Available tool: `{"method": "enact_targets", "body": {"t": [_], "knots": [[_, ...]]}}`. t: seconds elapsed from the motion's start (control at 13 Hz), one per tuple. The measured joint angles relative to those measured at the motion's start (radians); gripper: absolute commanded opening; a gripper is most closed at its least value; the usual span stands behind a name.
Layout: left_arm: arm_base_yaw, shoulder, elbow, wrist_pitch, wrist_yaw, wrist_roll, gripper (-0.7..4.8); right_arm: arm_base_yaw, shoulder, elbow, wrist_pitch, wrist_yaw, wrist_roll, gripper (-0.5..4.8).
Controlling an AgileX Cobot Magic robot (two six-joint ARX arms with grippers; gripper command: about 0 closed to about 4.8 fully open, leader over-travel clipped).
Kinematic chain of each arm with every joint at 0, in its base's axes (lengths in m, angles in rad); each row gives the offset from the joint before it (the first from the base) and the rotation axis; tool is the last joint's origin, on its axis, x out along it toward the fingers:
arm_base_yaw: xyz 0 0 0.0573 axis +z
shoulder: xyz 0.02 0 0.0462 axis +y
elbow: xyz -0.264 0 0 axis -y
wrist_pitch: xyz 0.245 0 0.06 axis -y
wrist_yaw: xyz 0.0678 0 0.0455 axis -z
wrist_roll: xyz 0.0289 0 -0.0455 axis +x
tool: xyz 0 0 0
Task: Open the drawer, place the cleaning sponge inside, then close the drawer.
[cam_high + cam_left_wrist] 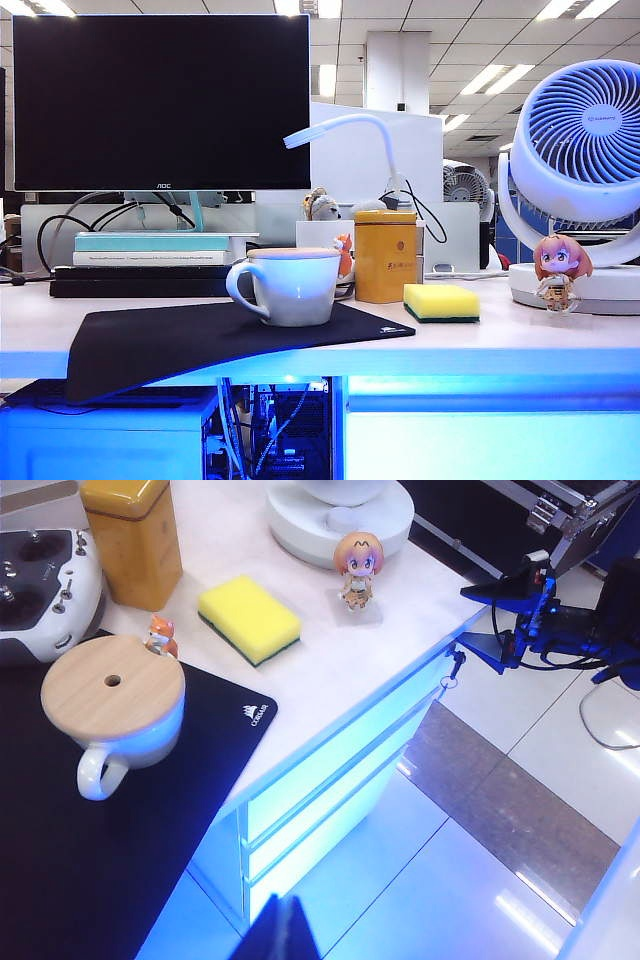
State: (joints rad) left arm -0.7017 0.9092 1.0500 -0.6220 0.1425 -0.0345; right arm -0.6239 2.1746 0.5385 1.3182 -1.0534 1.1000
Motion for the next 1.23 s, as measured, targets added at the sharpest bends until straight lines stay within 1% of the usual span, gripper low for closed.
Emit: {"method": "enact_targets", "body": {"t": [0.15, 0.46, 0.77, 0.85, 1.0, 1.08, 1.23], "knots": [[0.000, 0.000, 0.000, 0.000, 0.000, 0.000, -0.06, 0.000, 0.002, 0.000, 0.000, -0.020, -0.013, 4.79], [0.000, 0.000, 0.000, -0.001, 0.000, 0.000, -0.06, -0.003, 0.003, -0.001, 0.037, -0.110, -0.032, 4.79], [0.000, 0.000, 0.000, -0.003, 0.000, 0.000, -0.06, -0.003, 0.003, -0.001, 0.037, -0.135, -0.040, 4.79], [0.000, 0.000, 0.000, -0.003, 0.000, 0.000, -0.06, -0.004, 0.004, -0.003, 0.034, -0.174, -0.047, 4.79], [0.000, 0.000, 0.000, -0.003, 0.000, 0.000, -0.06, -0.004, 0.004, -0.007, 0.035, -0.180, -0.050, 4.79], [0.000, 0.000, 0.000, -0.003, 0.000, 0.000, -0.06, -0.003, 0.002, -0.016, 0.063, -0.219, -0.063, 4.79], [0.000, 0.000, 0.000, -0.004, 0.000, 0.000, -0.06, -0.005, -0.003, -0.039, 0.083, -0.230, -0.081, 4.79]]}}
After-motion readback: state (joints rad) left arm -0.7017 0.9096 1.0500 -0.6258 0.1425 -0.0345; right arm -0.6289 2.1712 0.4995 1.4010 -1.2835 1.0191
